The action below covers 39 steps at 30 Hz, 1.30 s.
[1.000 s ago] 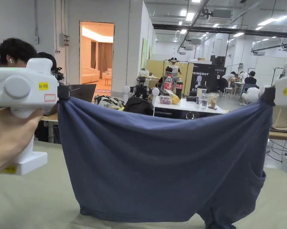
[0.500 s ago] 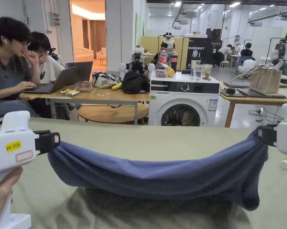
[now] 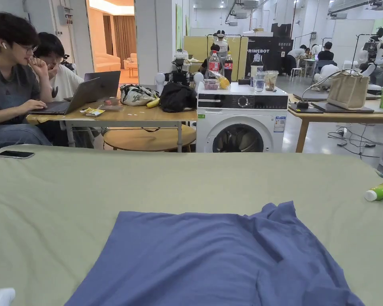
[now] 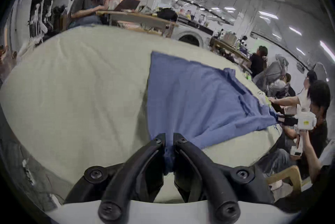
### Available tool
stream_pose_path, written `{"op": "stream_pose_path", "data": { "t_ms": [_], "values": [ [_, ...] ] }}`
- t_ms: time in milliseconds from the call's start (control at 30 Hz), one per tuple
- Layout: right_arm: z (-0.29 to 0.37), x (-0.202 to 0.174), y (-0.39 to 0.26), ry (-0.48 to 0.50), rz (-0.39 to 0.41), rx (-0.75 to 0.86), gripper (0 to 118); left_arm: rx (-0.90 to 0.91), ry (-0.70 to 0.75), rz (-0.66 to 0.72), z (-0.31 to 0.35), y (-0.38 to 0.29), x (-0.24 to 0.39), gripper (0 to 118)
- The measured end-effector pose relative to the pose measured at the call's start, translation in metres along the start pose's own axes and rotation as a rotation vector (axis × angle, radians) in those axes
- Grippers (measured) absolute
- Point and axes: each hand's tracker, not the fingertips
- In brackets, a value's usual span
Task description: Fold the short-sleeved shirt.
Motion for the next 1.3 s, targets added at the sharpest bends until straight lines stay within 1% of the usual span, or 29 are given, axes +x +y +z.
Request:
{"op": "stream_pose_path", "data": {
  "t_ms": [67, 100, 133, 200, 267, 300, 367, 400, 433, 467, 500, 533, 600, 633, 667, 733, 767, 800, 867, 900, 933, 967, 1000, 1033, 1067, 1100, 1167, 1233, 1300],
  "values": [
    [-0.006, 0.003, -0.015, -0.008, -0.012, -0.034, 0, -0.037, -0.003, 0.017, -0.005, -0.012, -0.007, 2],
    [-0.008, 0.005, -0.022, -0.013, -0.001, -0.052, 0, -0.054, -0.005, 0.022, -0.008, -0.018, -0.010, 2],
    [-0.010, 0.005, -0.026, -0.023, 0.006, -0.056, 0, -0.042, -0.003, 0.019, -0.012, -0.025, -0.020, 2],
    [-0.014, 0.007, -0.030, -0.013, -0.003, -0.069, 0, -0.052, -0.016, 0.039, -0.017, -0.030, -0.027, 2],
    [-0.013, 0.006, -0.034, -0.006, -0.027, -0.063, 0, -0.037, -0.019, 0.067, -0.016, -0.033, -0.028, 2],
    [-0.013, 0.006, -0.034, -0.006, -0.030, -0.060, 3, -0.021, -0.019, 0.065, -0.016, -0.032, -0.027, 2],
    [-0.013, 0.007, -0.035, -0.009, -0.036, -0.051, 25, 0.005, -0.020, 0.049, -0.015, -0.029, -0.027, 2],
    [-0.014, 0.008, -0.035, -0.006, -0.038, -0.051, 31, 0.013, -0.020, 0.039, -0.015, -0.031, -0.035, 2],
    [-0.015, 0.009, -0.036, -0.010, -0.033, -0.058, 31, 0.023, -0.015, 0.029, -0.015, -0.029, -0.035, 2],
    [-0.015, 0.010, -0.037, -0.015, -0.021, -0.056, 44, 0.023, -0.006, 0.022, -0.015, -0.027, -0.036, 3],
    [-0.012, 0.010, -0.041, -0.016, -0.009, -0.046, 57, 0.023, -0.003, 0.014, -0.014, -0.023, -0.036, 13],
    [-0.009, 0.009, -0.041, -0.021, -0.003, -0.026, 57, 0.026, 0.015, -0.004, -0.013, -0.021, -0.030, 29],
    [0.004, 0.005, -0.036, -0.011, -0.013, 0.060, 57, 0.061, 0.069, -0.056, -0.008, -0.012, -0.027, 67],
    [0.010, 0.001, -0.033, -0.005, -0.018, 0.097, 57, 0.079, 0.064, -0.059, -0.005, -0.008, -0.024, 75],
    [0.016, -0.005, -0.028, -0.002, -0.015, 0.136, 57, 0.113, 0.058, -0.066, -0.001, -0.006, -0.017, 79],
    [0.028, -0.020, -0.013, 0.011, 0.006, 0.218, 57, 0.160, 0.053, -0.079, 0.007, 0.006, -0.003, 79],
    [0.033, -0.029, -0.005, 0.018, 0.017, 0.251, 57, 0.230, 0.056, -0.106, 0.011, 0.014, 0.008, 79],
    [0.037, -0.039, 0.002, 0.018, 0.017, 0.291, 57, 0.250, 0.057, -0.135, 0.013, 0.019, 0.013, 79],
    [0.040, -0.056, 0.015, 0.039, 0.007, 0.327, 57, 0.240, 0.086, -0.226, 0.014, 0.028, 0.036, 79],
    [0.038, -0.064, 0.021, 0.028, -0.005, 0.332, 56, 0.296, 0.107, -0.272, 0.016, 0.030, 0.047, 78],
    [0.036, -0.072, 0.025, 0.022, -0.003, 0.341, 53, 0.331, 0.102, -0.297, 0.018, 0.033, 0.065, 78],
    [0.033, -0.077, 0.027, 0.028, 0.012, 0.349, 45, 0.323, 0.086, -0.275, 0.018, 0.034, 0.073, 75],
    [0.030, -0.084, 0.028, 0.016, 0.030, 0.353, 29, 0.324, 0.077, -0.259, 0.018, 0.037, 0.078, 54],
    [0.025, -0.088, 0.029, 0.003, 0.040, 0.353, 17, 0.340, 0.056, -0.237, 0.019, 0.038, 0.081, 28],
    [0.022, -0.092, 0.028, 0.007, 0.047, 0.351, 10, 0.335, 0.030, -0.216, 0.023, 0.040, 0.096, 7],
    [0.021, -0.095, 0.027, 0.011, 0.047, 0.352, 0, 0.334, 0.022, -0.212, 0.023, 0.041, 0.099, 0],
    [0.017, -0.099, 0.025, 0.023, 0.045, 0.347, 0, 0.345, 0.039, -0.231, 0.020, 0.037, 0.104, 0],
    [0.016, -0.100, 0.024, 0.034, 0.034, 0.363, 0, 0.328, 0.020, -0.242, 0.018, 0.037, 0.106, 0],
    [0.011, -0.099, 0.027, 0.019, 0.020, 0.354, 0, 0.306, 0.030, -0.252, 0.016, 0.036, 0.108, 0]
  ]
}}
